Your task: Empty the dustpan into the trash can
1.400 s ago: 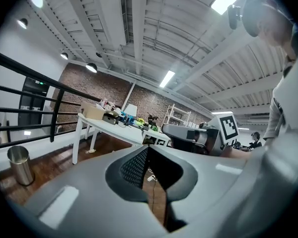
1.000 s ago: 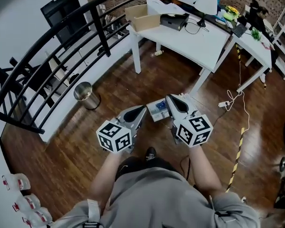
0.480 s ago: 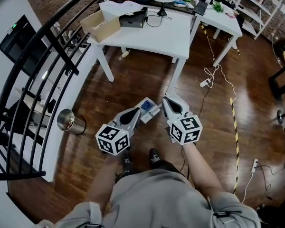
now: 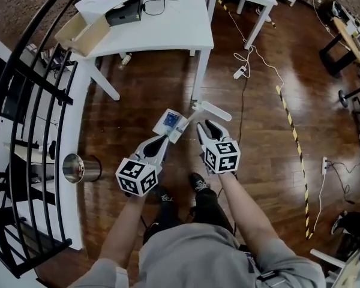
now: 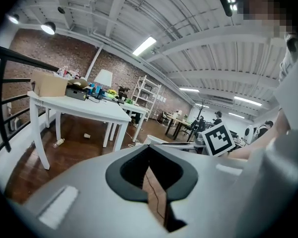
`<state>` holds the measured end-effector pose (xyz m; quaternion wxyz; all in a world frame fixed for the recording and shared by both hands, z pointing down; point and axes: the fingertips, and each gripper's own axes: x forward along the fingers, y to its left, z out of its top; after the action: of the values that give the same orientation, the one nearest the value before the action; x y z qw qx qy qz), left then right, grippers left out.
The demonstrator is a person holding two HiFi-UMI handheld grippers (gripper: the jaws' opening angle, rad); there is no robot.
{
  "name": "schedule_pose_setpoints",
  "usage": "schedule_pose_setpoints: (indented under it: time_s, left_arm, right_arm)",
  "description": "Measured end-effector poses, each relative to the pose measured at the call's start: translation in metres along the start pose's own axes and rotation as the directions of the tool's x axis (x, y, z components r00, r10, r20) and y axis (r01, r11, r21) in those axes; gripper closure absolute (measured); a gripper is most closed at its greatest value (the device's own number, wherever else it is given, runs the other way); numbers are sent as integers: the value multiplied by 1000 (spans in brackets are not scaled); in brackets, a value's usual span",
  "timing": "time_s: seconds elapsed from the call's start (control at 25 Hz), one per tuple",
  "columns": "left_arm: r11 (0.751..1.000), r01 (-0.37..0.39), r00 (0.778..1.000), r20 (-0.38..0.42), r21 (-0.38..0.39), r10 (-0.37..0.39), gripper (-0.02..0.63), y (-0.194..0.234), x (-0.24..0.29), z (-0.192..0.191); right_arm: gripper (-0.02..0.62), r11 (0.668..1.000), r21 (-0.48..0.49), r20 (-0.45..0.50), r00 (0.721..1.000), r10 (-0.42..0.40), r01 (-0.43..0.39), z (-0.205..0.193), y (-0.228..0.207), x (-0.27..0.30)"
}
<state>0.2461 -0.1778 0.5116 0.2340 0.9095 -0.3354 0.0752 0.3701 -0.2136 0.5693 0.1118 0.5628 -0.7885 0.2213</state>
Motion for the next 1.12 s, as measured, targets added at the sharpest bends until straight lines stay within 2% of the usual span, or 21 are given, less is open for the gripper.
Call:
schedule_pose_setpoints:
  time_s: [0.28, 0.48, 0.64, 0.8, 0.84, 0.88, 1.12]
  left_arm:
    - [1000, 29, 998, -63, -5, -29, 634, 7, 14, -22]
    - [1000, 5, 997, -74, -27, -7, 634, 16, 9, -26]
    - [999, -16, 996, -85, -48, 12, 633, 26, 5, -31]
    - [997, -40, 996, -85, -69, 34, 634, 42, 2, -33]
    - [996, -44, 996, -81, -73, 38, 634, 45, 1, -32]
    - [996, -48, 996, -78, -77, 42, 634, 47, 0, -32]
    - [994, -58, 996, -68, -91, 52, 634, 48, -3, -32]
  right_arm:
    - [369, 995, 67, -35, 996, -78, 80, -27, -32, 50]
    - [318, 990, 85, -38, 993, -109, 112, -28, -46, 86]
    - [318, 979, 104, -19, 984, -176, 177, -21, -58, 106]
    - [329, 972, 90, -37, 976, -215, 217, -19, -61, 122]
    - [343, 972, 83, -45, 975, -218, 221, -20, -61, 124]
    - [391, 972, 76, -53, 975, -218, 221, -21, -59, 125]
    - [400, 981, 51, -67, 980, -186, 189, -23, -55, 120]
